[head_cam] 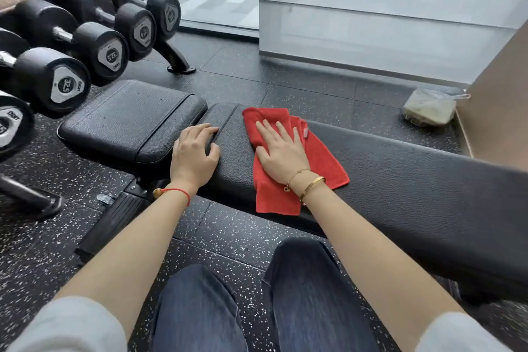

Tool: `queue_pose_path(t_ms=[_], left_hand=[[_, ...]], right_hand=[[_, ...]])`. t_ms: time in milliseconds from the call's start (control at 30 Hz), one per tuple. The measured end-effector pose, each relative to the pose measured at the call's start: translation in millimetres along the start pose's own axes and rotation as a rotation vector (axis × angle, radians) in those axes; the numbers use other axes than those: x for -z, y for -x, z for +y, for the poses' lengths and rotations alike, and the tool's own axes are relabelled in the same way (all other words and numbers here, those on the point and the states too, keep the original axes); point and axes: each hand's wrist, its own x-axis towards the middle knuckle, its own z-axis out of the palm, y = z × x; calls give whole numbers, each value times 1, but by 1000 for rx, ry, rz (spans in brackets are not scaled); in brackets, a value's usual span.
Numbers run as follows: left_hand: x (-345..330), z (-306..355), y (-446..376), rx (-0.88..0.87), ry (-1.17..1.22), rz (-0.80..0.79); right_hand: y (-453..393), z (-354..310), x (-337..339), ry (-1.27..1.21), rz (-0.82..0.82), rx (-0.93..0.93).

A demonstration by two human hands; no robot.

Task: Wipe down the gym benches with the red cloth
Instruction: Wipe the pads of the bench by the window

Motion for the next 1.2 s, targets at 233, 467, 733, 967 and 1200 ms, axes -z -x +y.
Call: queue_pose_path(t_ms=[233,467,733,967,1200], left_hand=[[2,6,1,-21,-59,-7],[5,30,6,-41,-257,-53],[-25,91,24,49,-48,0],[-42,96,30,93,-87,60],[-40,98,29,105,-72,89]], right_hand=[[60,42,9,-9,56,76],[25,50,16,26,67,-143],[35,42,16,-4,38,-35],[37,74,23,22,70,-108],[-5,44,19,8,12,-115]])
